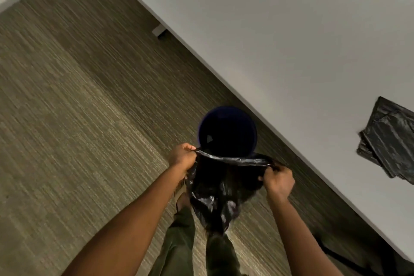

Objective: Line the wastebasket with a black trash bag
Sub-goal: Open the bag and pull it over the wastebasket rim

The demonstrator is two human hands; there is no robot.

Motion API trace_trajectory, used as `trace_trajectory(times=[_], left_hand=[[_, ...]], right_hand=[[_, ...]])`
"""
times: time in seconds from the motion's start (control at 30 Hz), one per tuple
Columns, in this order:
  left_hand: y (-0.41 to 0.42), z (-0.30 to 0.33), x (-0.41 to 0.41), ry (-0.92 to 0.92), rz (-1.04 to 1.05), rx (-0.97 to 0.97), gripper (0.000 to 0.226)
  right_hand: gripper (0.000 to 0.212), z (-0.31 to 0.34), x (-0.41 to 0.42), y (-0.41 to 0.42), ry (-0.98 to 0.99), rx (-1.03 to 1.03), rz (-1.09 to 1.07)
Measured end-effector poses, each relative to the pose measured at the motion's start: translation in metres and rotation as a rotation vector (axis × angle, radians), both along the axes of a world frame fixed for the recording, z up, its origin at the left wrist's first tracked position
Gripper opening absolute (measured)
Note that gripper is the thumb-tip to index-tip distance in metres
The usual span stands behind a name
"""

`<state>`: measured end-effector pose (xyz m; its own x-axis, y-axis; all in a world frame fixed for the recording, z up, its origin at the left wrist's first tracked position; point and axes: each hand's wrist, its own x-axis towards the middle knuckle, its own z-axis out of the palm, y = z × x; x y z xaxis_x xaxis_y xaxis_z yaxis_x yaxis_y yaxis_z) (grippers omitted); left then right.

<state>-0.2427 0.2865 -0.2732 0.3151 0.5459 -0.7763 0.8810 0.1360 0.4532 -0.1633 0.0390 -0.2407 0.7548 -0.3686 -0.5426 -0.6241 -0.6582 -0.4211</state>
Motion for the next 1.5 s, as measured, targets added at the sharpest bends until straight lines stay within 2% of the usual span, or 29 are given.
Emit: trace_trajectory(times=[0.1,0.17,0.3,0.37,0.43,0.5,0.57,0.63,0.73,0.8,0.87,0.93,1.0,1.07,1.17,1.27,1.3,1.43,1.5], left_hand=[[0.011,-0.014,0.034,-0.175,0.382,-0.141,0.027],[0.016,-0.015,0.049,-0.323,0.475,-0.190,0.032],[0.018,-0.014,0.063,-0.588,0.352,-0.038,0.038],[0.020,-0.013,0.060,-0.686,0.276,0.068,0.039],[0.021,-0.018,0.050,-0.748,0.223,0.116,0.036],[0.016,-0.026,0.035,-0.740,0.205,0.122,0.034],[0.010,-0.040,0.014,-0.691,0.210,0.112,0.035],[0.004,-0.060,-0.006,-0.591,0.149,0.119,0.036],[-0.006,-0.090,-0.030,-0.339,-0.149,0.180,0.029],[-0.010,-0.111,-0.041,-0.196,-0.375,0.222,0.019],[-0.011,-0.125,-0.050,-0.082,-0.545,0.175,0.017],[-0.011,-0.130,-0.056,-0.014,-0.620,0.118,0.016],[-0.009,-0.125,-0.055,-0.039,-0.597,0.149,0.009],[-0.006,-0.133,-0.045,-0.110,-0.497,0.237,0.005],[0.002,-0.123,-0.012,-0.221,-0.314,0.281,0.008],[0.010,-0.132,0.031,-0.223,-0.161,0.272,0.013],[0.014,-0.139,0.045,-0.206,-0.121,0.275,0.012],[0.025,-0.169,0.086,-0.153,-0.048,0.323,0.054],[0.026,-0.185,0.095,-0.166,-0.139,0.379,0.066]], right_hand=[[0.018,-0.011,0.026,0.002,-0.054,0.067,-0.006],[0.023,-0.014,0.035,0.005,-0.157,0.054,0.047],[0.021,-0.015,0.033,0.015,-0.356,0.119,0.153],[0.031,-0.019,0.023,0.017,-0.433,0.165,0.275],[0.030,-0.027,0.010,0.017,-0.566,0.211,0.386],[0.034,-0.037,-0.003,0.014,-0.683,0.162,0.504],[0.044,-0.049,-0.016,0.008,-0.649,0.087,0.587],[0.044,-0.063,-0.028,0.002,-0.586,-0.011,0.665],[0.050,-0.085,-0.037,-0.004,-0.238,-0.082,0.735],[0.042,-0.100,-0.040,-0.013,-0.059,-0.203,0.792],[0.032,-0.112,-0.043,-0.024,0.001,-0.247,0.870],[0.030,-0.118,-0.045,-0.034,-0.027,-0.177,0.869],[0.033,-0.112,-0.041,-0.037,-0.121,-0.104,0.794],[0.027,-0.117,-0.026,-0.032,-0.263,-0.036,0.720],[0.020,-0.116,0.011,-0.014,-0.368,-0.031,0.526],[0.021,-0.137,0.054,0.011,-0.559,-0.052,0.463],[0.024,-0.147,0.069,0.020,-0.562,-0.061,0.453],[0.040,-0.197,0.118,0.038,-0.438,-0.122,0.451],[0.040,-0.217,0.132,0.042,-0.479,-0.112,0.504]])
